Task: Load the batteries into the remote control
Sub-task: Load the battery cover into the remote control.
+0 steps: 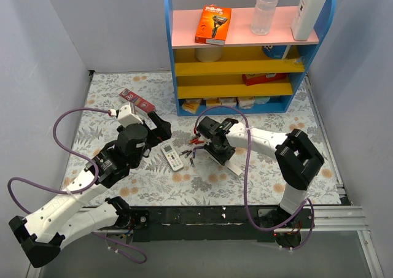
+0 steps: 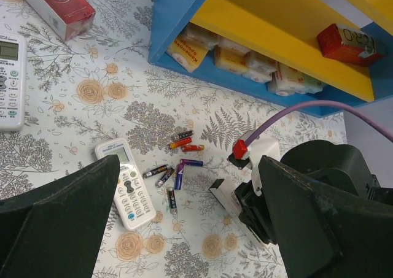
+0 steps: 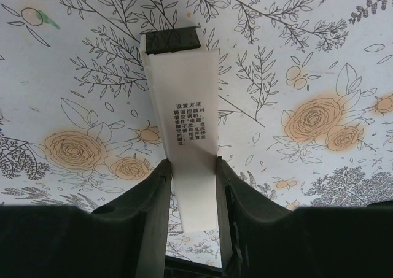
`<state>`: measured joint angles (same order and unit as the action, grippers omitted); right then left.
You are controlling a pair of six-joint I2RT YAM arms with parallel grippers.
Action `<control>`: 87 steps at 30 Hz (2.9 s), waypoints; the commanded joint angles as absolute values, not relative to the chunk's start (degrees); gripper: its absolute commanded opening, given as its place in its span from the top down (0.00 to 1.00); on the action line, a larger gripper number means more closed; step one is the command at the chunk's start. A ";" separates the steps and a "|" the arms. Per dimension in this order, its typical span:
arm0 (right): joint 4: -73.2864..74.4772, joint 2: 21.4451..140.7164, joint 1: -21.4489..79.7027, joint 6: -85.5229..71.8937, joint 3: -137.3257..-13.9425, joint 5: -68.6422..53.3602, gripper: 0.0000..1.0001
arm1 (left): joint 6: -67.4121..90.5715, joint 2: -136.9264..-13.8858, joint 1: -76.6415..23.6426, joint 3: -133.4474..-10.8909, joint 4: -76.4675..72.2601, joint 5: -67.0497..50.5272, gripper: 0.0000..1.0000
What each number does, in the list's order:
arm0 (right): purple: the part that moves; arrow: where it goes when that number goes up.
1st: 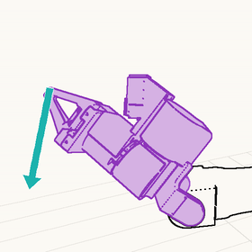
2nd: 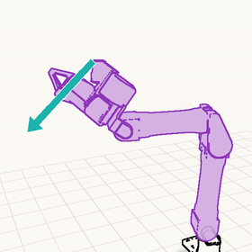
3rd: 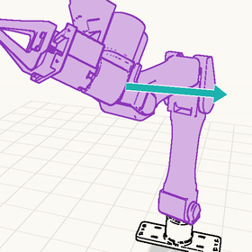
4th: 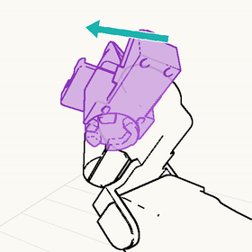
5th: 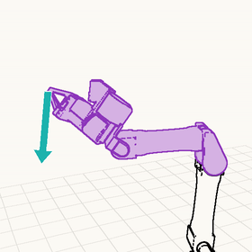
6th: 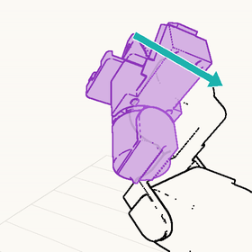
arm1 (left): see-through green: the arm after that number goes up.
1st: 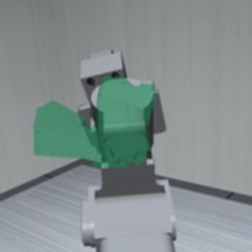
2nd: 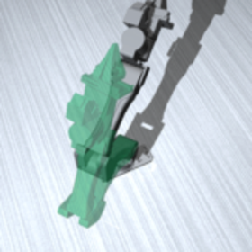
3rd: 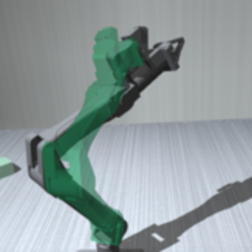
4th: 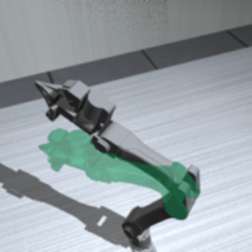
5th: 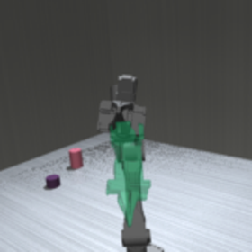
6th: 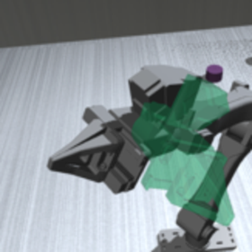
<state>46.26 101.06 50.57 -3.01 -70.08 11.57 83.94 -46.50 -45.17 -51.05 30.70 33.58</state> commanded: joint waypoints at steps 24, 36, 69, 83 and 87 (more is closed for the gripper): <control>49.48 101.78 49.39 -0.18 -71.81 8.26 0.73 | 82.44 -49.13 -44.91 -52.12 27.42 33.66 0.02; 49.13 101.16 49.39 2.02 -71.28 8.17 0.66 | 82.97 -49.13 -44.91 -52.21 27.60 33.49 0.02; 49.75 99.67 49.39 4.57 -71.02 6.94 0.54 | 83.85 -48.16 -44.91 -51.86 28.39 33.40 0.02; 48.95 99.76 49.40 5.36 -70.93 6.77 0.53 | 83.76 -49.22 -45.00 -52.03 27.69 32.87 0.02; 48.69 98.35 49.39 5.27 -71.63 5.98 0.53 | 84.11 -49.66 -44.91 -51.68 27.16 31.38 0.02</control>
